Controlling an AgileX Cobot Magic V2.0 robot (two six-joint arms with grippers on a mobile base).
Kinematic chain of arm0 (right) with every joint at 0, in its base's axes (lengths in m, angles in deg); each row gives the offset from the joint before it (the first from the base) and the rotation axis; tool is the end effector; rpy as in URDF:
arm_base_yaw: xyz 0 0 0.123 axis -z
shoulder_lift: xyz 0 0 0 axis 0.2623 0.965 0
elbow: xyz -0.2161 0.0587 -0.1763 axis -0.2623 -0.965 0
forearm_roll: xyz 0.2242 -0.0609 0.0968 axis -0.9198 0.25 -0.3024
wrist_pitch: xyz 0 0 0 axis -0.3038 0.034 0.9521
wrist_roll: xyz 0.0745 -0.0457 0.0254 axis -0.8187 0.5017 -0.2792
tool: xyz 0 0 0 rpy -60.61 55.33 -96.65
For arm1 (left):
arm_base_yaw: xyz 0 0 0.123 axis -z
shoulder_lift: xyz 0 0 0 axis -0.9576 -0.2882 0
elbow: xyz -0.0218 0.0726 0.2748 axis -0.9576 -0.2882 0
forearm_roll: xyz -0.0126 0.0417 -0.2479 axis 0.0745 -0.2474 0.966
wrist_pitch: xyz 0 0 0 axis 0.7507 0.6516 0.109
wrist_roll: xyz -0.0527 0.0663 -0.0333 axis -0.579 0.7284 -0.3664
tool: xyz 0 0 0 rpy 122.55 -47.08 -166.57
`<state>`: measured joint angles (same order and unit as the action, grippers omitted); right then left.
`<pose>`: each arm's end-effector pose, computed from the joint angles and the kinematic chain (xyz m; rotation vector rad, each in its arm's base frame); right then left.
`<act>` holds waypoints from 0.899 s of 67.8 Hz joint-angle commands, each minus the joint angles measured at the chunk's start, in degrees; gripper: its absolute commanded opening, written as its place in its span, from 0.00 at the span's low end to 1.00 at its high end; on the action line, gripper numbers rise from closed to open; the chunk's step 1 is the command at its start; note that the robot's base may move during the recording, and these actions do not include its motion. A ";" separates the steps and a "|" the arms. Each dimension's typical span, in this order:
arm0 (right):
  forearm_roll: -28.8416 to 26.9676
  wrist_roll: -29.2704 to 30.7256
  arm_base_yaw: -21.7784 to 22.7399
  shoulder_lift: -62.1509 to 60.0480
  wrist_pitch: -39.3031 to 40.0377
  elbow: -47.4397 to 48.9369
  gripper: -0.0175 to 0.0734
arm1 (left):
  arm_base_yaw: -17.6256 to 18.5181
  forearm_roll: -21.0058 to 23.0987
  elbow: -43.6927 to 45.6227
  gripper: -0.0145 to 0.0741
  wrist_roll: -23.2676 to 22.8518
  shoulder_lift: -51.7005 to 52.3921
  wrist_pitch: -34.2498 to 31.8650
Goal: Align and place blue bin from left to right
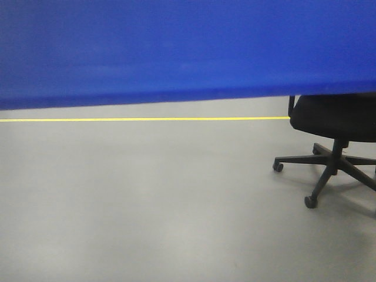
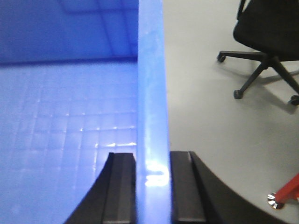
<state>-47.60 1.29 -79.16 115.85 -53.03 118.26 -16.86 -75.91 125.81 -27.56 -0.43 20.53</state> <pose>0.1455 0.1742 0.4579 -0.2686 2.1441 0.2306 0.1646 -0.1242 0.4625 -0.0971 2.0718 -0.0009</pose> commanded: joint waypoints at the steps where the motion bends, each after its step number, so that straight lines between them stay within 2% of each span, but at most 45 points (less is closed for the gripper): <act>1: -0.28 0.50 -0.77 -0.37 16.54 0.56 0.01 | 0.92 0.31 0.42 0.04 -0.11 -0.07 -6.40; 19: -0.28 0.50 -0.77 -0.37 20.19 0.56 0.01 | 0.92 0.31 0.42 0.04 -0.11 -0.07 -6.40; 61: -0.28 0.50 -0.77 -0.37 20.76 0.56 0.01 | 0.92 0.31 0.42 0.04 -0.11 -0.07 -6.40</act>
<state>-48.45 1.29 -79.16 115.62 -55.56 118.26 -16.86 -74.90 125.81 -27.56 -0.53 20.53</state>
